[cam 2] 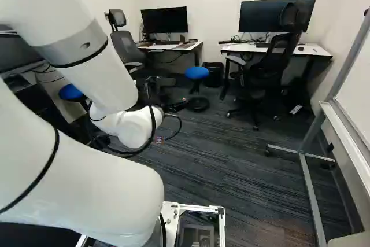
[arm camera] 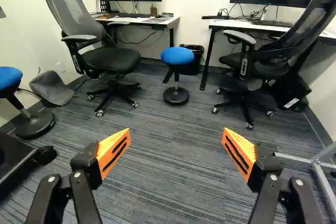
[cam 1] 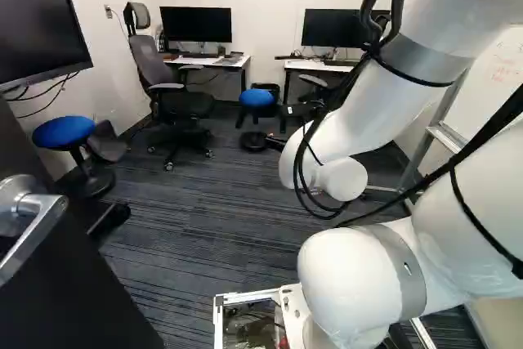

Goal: Open the door and move inside

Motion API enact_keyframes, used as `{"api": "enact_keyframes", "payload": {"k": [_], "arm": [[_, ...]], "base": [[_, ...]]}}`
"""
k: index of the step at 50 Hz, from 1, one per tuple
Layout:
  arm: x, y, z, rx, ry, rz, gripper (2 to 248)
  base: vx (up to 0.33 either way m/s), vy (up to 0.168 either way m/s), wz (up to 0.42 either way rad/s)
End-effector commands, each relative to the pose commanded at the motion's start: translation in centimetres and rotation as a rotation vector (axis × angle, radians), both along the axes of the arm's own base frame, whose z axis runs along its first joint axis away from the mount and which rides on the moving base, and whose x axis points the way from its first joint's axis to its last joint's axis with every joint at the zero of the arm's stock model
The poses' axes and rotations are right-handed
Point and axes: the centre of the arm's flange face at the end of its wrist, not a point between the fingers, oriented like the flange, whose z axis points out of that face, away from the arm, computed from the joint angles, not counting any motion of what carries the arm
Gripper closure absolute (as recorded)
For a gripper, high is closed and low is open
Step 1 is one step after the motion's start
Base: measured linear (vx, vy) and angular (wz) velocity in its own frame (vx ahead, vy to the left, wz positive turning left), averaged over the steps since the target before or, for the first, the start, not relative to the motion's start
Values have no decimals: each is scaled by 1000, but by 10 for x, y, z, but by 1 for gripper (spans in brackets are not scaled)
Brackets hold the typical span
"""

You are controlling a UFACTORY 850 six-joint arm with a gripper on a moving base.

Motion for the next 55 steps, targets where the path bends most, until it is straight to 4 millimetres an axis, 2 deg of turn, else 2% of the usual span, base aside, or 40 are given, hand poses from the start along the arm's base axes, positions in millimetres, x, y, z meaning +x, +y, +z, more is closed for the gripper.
{"api": "enact_keyframes", "payload": {"k": [55], "arm": [[0, 0, 0, 0, 0, 0, 3]], "base": [[194, 5, 1]]}}
